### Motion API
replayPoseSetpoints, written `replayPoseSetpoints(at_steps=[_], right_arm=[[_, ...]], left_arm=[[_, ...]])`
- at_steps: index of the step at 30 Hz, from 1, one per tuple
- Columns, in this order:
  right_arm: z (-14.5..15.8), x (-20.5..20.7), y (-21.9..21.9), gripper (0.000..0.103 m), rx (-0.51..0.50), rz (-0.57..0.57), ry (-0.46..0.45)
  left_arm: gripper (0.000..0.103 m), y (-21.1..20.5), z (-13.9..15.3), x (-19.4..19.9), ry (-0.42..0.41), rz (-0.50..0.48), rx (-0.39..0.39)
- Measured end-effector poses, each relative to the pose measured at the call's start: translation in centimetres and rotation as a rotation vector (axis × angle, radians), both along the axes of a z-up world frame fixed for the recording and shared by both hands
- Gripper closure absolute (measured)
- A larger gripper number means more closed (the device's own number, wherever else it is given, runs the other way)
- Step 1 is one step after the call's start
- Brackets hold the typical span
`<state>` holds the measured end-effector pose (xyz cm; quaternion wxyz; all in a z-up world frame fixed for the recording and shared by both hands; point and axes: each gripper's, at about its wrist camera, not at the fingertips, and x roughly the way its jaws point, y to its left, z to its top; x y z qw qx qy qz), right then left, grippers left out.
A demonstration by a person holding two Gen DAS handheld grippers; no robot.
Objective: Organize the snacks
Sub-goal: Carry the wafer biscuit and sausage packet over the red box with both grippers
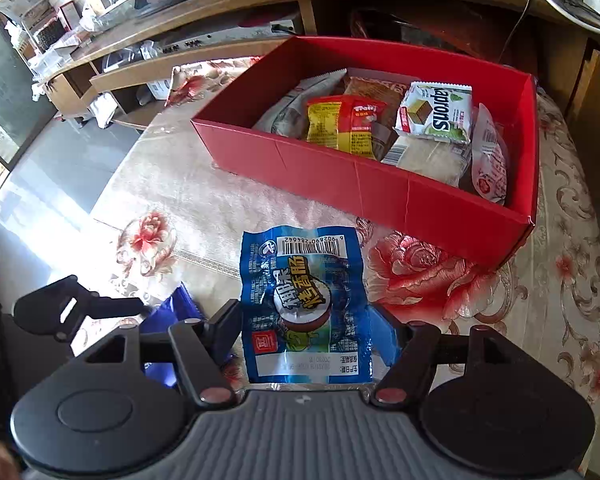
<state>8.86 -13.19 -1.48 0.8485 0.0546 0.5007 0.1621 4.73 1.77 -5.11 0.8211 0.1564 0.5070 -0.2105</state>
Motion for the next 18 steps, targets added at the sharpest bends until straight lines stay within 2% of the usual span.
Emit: replayPoseSetpoints(at_steps=[6, 12, 17, 18], right_arm=[[0.0, 0.1, 0.0, 0.027, 0.008, -0.002, 0.005], [-0.2, 0.2, 0.0, 0.027, 0.009, -0.001, 0.011], [0.1, 0.3, -0.1, 0.027, 0.019, 0.003, 0.002], [0.1, 0.3, 0.0, 0.027, 0.020, 0.006, 0.001]], left_arm=[[0.000, -0.4, 0.1, 0.2, 0.007, 0.027, 0.005], [0.002, -0.1, 0.3, 0.0, 0.022, -0.013, 0.013], [0.030, 0.6, 1.1, -0.9, 0.001, -0.036, 0.005], [0.031, 0.6, 1.2, -1.0, 0.002, -0.037, 0.000]])
